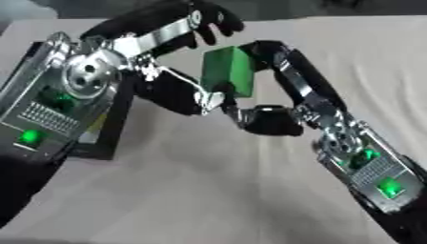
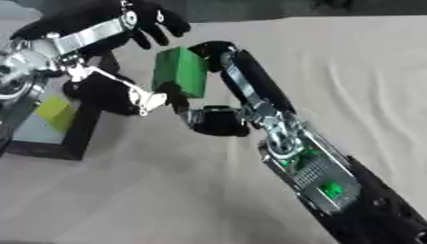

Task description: Pick up the objects with one hand, pass them to the other hand, and then place them into the box on the other side of the table.

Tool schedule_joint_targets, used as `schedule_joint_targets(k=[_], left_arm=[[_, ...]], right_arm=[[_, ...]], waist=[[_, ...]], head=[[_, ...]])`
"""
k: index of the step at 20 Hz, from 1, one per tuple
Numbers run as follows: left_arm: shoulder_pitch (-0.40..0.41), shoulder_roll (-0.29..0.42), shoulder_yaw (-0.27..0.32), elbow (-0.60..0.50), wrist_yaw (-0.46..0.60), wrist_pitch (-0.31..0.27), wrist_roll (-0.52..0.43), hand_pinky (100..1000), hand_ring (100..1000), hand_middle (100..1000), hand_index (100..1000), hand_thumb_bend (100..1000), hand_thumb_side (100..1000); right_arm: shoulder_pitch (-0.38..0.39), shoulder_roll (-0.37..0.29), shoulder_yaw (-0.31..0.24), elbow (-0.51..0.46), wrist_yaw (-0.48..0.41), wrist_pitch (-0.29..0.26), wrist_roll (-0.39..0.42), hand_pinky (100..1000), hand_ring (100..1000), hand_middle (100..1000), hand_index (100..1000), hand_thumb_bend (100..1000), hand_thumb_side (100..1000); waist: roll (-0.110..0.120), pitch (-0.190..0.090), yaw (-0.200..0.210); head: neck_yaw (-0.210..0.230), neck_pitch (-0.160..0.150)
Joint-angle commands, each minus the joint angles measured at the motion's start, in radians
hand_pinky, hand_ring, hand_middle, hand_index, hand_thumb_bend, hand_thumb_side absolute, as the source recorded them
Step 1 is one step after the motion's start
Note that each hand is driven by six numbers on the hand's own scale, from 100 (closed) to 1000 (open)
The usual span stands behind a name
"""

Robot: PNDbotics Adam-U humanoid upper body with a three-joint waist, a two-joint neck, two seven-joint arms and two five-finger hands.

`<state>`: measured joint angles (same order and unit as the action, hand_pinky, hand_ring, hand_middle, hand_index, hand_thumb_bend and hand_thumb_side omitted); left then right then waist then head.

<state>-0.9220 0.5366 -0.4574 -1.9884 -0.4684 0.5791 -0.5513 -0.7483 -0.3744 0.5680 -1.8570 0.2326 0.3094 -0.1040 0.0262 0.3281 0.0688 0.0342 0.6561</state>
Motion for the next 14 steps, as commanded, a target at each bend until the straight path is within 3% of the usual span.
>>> schedule_joint_targets(k=[1, 14], left_arm=[[-0.008, 0.008, 0.003, -0.012, -0.009, 0.01, -0.024, 805, 822, 855, 906, 273, 189], [-0.001, 0.008, 0.001, -0.012, -0.057, 0.01, -0.121, 815, 839, 869, 912, 275, 194]], right_arm=[[-0.012, -0.016, -0.009, -0.034, -0.005, 0.001, 0.002, 771, 682, 598, 529, 100, 100], [-0.011, -0.022, -0.014, -0.058, 0.004, -0.002, 0.001, 754, 677, 600, 526, 100, 100]], waist=[[0.007, -0.046, 0.0], [0.006, -0.046, 0.0]], head=[[0.0, -0.005], [0.001, 0.004]])
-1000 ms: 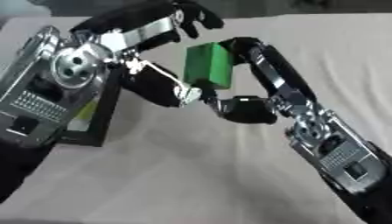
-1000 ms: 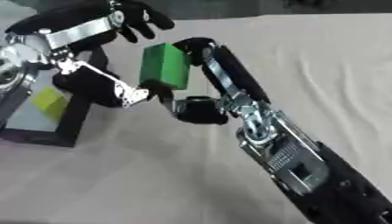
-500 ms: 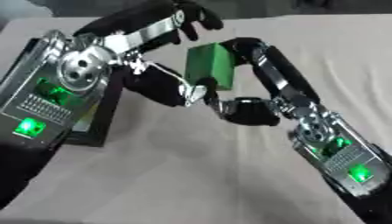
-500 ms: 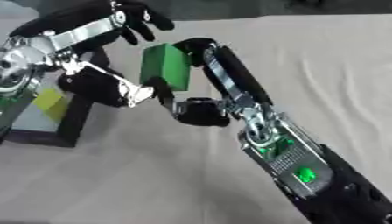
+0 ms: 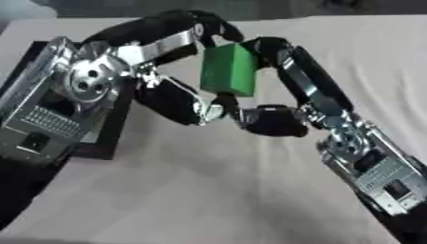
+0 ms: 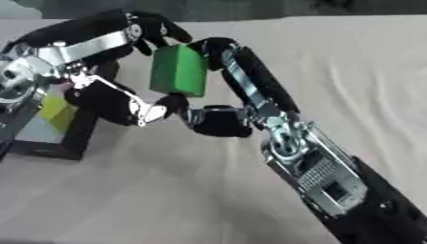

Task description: Pick up the objects with one hand, pass them to the other hand, and then place them into the box on the other side of the table.

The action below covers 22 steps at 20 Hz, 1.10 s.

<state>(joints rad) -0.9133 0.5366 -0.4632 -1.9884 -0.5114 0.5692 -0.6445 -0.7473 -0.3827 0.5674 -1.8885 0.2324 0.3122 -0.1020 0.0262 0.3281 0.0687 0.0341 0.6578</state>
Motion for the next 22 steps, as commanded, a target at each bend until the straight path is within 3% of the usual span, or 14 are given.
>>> schedule_joint_targets(k=[1, 22], left_arm=[[-0.009, 0.008, 0.006, -0.011, -0.017, 0.023, -0.028, 812, 836, 865, 910, 271, 188], [-0.016, -0.032, -0.014, 0.061, -0.037, 0.03, 0.034, 771, 776, 785, 869, 223, 161]], right_arm=[[-0.011, -0.014, -0.013, -0.028, 0.006, -0.005, -0.001, 749, 674, 599, 526, 100, 100], [-0.007, -0.016, -0.013, -0.04, -0.002, -0.009, 0.01, 732, 653, 592, 516, 100, 100]], waist=[[0.006, -0.046, 0.0], [0.006, -0.045, -0.002]], head=[[0.001, 0.002], [0.004, 0.003]])
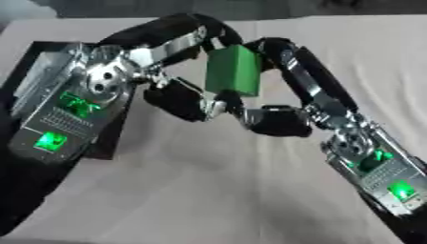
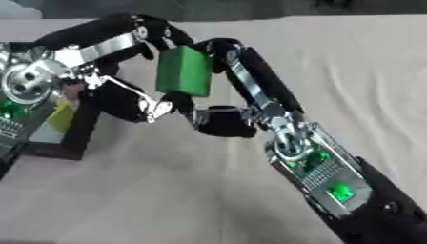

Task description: Pick up the objects with one hand, pass them to the other hand, and then place them into the box on the other side of the table.

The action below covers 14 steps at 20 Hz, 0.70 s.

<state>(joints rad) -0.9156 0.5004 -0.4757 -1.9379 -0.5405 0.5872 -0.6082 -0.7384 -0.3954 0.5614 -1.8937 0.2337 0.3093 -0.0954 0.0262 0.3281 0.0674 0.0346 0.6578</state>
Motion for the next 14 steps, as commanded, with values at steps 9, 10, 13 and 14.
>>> schedule_joint_targets(k=[9, 10, 13, 14], left_arm=[[-0.013, 0.013, 0.009, -0.037, -0.069, 0.012, 0.033, 736, 726, 688, 781, 256, 111], [-0.012, 0.015, 0.012, -0.044, -0.077, 0.014, 0.039, 735, 725, 685, 779, 258, 107], [-0.012, 0.019, 0.015, -0.059, -0.095, 0.019, 0.049, 729, 715, 664, 758, 272, 100], [-0.012, 0.019, 0.015, -0.061, -0.099, 0.02, 0.05, 728, 713, 661, 754, 277, 100]], right_arm=[[-0.009, -0.008, -0.009, -0.034, -0.031, 0.008, -0.015, 728, 654, 592, 515, 100, 100], [-0.008, -0.009, -0.009, -0.034, -0.036, 0.01, -0.019, 728, 654, 593, 515, 100, 100], [-0.007, -0.009, -0.01, -0.037, -0.048, 0.013, -0.03, 722, 652, 592, 511, 100, 100], [-0.007, -0.009, -0.01, -0.038, -0.052, 0.014, -0.033, 720, 651, 592, 510, 100, 100]], waist=[[0.004, -0.046, 0.005], [0.004, -0.046, 0.005], [0.004, -0.046, 0.007], [0.003, -0.046, 0.008]], head=[[0.002, -0.004], [0.002, -0.005], [0.0, -0.009], [0.0, -0.01]])
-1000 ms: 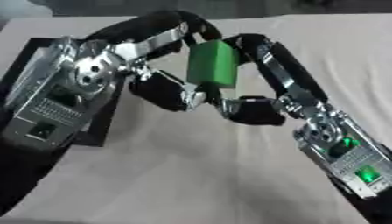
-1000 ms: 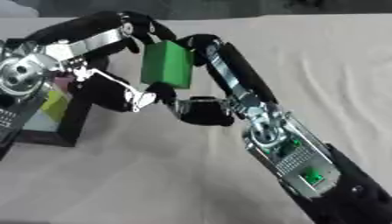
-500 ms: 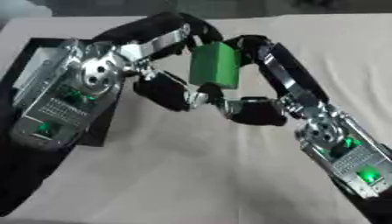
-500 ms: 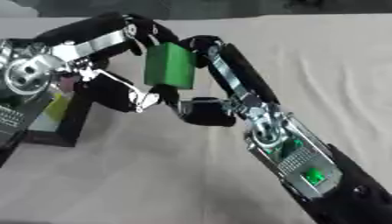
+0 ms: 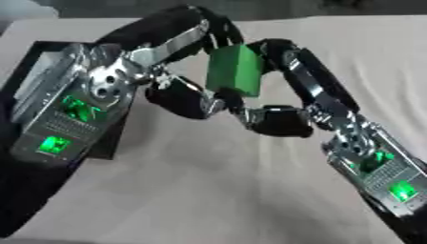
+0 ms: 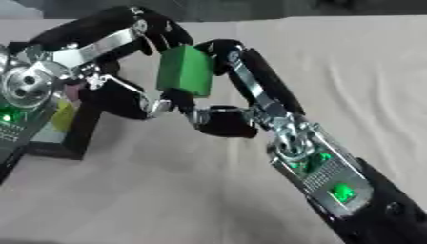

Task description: Pick up the objects with one hand, pass them to the other hand, and then place them into the box on the other side of the table.

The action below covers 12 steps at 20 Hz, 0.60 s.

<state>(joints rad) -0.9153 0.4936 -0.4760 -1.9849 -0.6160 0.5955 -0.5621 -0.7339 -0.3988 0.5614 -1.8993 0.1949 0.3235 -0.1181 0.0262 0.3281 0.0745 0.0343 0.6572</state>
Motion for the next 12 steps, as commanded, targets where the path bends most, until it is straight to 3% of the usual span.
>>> schedule_joint_targets(k=[1, 12], left_arm=[[-0.012, 0.026, 0.016, -0.014, -0.028, 0.014, 0.005, 727, 712, 659, 751, 279, 100], [-0.012, 0.013, 0.007, 0.017, -0.018, 0.024, 0.004, 690, 641, 532, 625, 263, 100]], right_arm=[[-0.011, -0.006, -0.01, -0.033, -0.017, 0.0, -0.013, 719, 651, 592, 509, 100, 100], [-0.012, -0.006, -0.012, -0.038, -0.022, -0.001, -0.012, 711, 648, 595, 511, 100, 100]], waist=[[0.003, -0.046, 0.001], [0.004, -0.045, -0.002]], head=[[-0.001, -0.011], [-0.001, -0.013]])
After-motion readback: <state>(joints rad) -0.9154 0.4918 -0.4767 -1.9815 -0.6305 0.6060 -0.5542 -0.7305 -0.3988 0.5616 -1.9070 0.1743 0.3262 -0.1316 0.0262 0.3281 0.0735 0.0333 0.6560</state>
